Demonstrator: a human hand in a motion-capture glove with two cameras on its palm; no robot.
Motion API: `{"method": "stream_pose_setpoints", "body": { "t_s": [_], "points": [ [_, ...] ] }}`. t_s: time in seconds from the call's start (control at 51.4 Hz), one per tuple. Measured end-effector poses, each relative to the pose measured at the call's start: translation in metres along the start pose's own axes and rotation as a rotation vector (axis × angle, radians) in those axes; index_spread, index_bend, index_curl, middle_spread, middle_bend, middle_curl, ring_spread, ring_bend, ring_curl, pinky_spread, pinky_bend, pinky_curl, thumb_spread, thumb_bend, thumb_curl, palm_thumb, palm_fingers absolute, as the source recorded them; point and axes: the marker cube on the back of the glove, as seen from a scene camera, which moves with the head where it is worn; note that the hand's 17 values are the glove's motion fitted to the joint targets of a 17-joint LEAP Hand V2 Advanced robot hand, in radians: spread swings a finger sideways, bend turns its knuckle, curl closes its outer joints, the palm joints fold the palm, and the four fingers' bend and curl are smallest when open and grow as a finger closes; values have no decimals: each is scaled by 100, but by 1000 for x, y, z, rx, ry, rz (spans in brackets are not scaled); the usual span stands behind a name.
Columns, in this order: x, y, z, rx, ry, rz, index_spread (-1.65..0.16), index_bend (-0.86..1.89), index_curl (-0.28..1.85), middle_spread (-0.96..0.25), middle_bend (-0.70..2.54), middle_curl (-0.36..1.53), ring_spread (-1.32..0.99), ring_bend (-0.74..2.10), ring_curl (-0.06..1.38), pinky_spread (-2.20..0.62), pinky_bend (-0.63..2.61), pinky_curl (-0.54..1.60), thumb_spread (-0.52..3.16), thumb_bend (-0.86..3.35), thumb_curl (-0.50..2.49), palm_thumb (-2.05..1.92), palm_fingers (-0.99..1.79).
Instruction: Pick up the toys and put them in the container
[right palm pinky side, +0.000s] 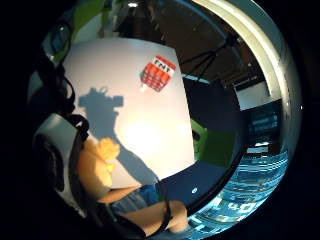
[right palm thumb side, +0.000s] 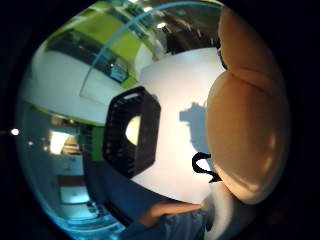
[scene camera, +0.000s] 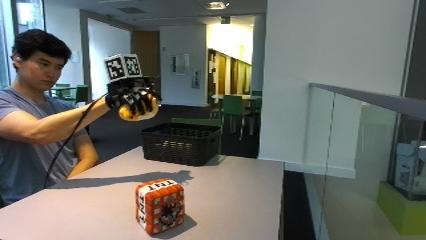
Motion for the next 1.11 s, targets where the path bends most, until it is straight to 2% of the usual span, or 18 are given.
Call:
{"method": "stream_pose_setpoints", "body": {
  "t_s": [0.136, 0.273, 0.584, 0.662, 0.759, 0.896, 1.012, 1.071, 1.09, 1.11],
  "points": [
    [-57, -7, -24, 36, -20, 17, -37, 12, 1, -45, 58, 62, -43, 124, 50, -42, 125, 42, 89, 17, 71, 67, 85],
    [-132, -17, -39, 67, -34, -41, -37, 12, 0, -46, 57, 64, -43, 124, 50, -42, 125, 43, 88, 16, 75, 67, 84],
    [-266, -5, -30, 45, -119, -186, -36, 10, -1, -46, 52, 69, -43, 124, 51, -42, 126, 44, 91, 13, 82, 67, 81],
    [-258, -17, -20, 10, -216, -244, -35, 8, -1, -45, 50, 70, -42, 125, 51, -43, 128, 44, 92, 12, 83, 66, 78],
    [-264, -13, -3, 20, -181, -415, -34, 8, -1, -44, 49, 72, -42, 126, 51, -43, 129, 44, 94, 11, 85, 65, 75],
    [-291, -6, 17, -17, -143, -344, -33, 8, -1, -41, 46, 73, -42, 127, 52, -42, 130, 44, 97, 10, 87, 64, 72],
    [-298, 1, 33, -45, -90, -400, -32, 8, -1, -38, 43, 73, -42, 128, 52, -43, 132, 44, 100, 8, 88, 62, 69],
    [-301, 5, 37, -64, -103, -436, -29, -2, -1, -23, 25, 69, -33, 133, 53, -40, 139, 46, 116, -10, 72, 25, 44],
    [-301, 5, 38, -66, -97, -440, -30, 3, -1, -26, 33, 71, -35, 136, 53, -41, 136, 45, 119, 0, 76, 34, 59],
    [-300, 4, 38, -65, -87, -439, -28, -4, -3, -18, 20, 66, -30, 131, 50, -37, 142, 45, 116, -18, 66, 7, 34]
  ]
}}
